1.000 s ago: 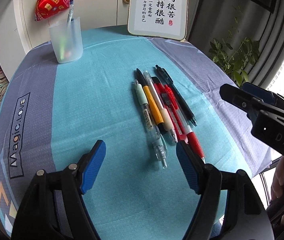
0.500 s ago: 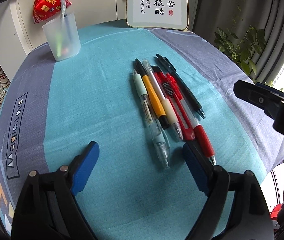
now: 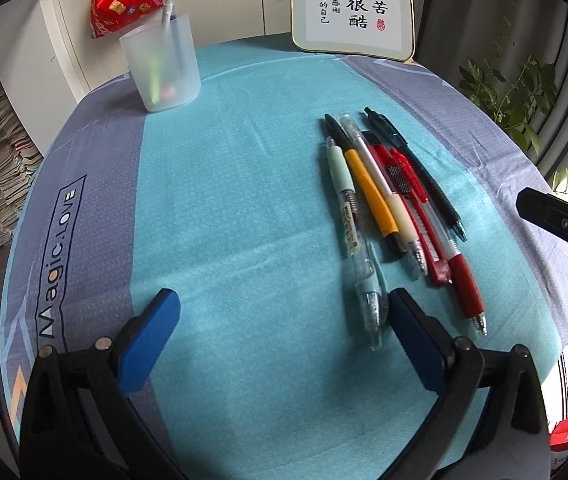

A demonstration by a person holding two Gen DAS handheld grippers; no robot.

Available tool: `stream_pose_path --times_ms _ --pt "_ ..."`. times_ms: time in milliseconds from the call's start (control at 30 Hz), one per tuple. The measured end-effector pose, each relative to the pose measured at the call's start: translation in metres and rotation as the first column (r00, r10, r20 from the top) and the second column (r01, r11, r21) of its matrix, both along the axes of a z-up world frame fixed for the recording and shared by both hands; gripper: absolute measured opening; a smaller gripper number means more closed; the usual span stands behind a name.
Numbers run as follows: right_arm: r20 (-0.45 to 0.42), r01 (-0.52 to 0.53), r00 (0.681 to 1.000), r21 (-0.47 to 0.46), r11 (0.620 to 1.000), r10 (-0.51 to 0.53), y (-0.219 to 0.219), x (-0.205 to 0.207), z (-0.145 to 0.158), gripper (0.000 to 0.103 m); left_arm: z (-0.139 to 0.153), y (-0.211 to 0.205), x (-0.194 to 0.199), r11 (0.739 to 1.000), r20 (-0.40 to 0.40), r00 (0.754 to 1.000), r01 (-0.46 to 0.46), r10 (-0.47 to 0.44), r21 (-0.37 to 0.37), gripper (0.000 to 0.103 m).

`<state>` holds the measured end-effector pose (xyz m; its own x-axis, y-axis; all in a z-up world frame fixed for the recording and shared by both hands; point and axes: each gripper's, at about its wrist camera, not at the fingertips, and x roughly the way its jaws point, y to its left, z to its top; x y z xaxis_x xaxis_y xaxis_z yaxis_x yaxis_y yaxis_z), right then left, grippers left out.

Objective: Organize stationery
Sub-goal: 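Move the left tool to the green-capped clear pen and close on it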

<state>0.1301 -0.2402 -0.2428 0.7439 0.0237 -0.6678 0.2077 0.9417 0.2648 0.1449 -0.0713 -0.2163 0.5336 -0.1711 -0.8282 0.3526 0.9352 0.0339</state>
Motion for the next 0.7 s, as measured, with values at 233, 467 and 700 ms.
stream_pose_path --times_ms 233,467,700 --pt "-0.004 -0.014 1.0 -0.016 1.0 0.013 0.006 0.002 0.0 0.068 0.0 0.024 0.008 0.998 -0.015 0.998 -0.055 0.054 -0.033 0.101" --pt "-0.017 -0.007 1.0 -0.024 1.0 0.007 0.005 0.003 0.0 0.068 0.0 -0.013 0.022 0.999 -0.007 1.0 0.015 -0.015 -0.036 0.099" --pt "-0.018 0.006 1.0 -0.031 0.999 -0.007 -0.002 0.0 0.001 0.068 0.001 -0.026 0.036 0.999 -0.009 1.0 0.009 -0.009 -0.047 0.092"
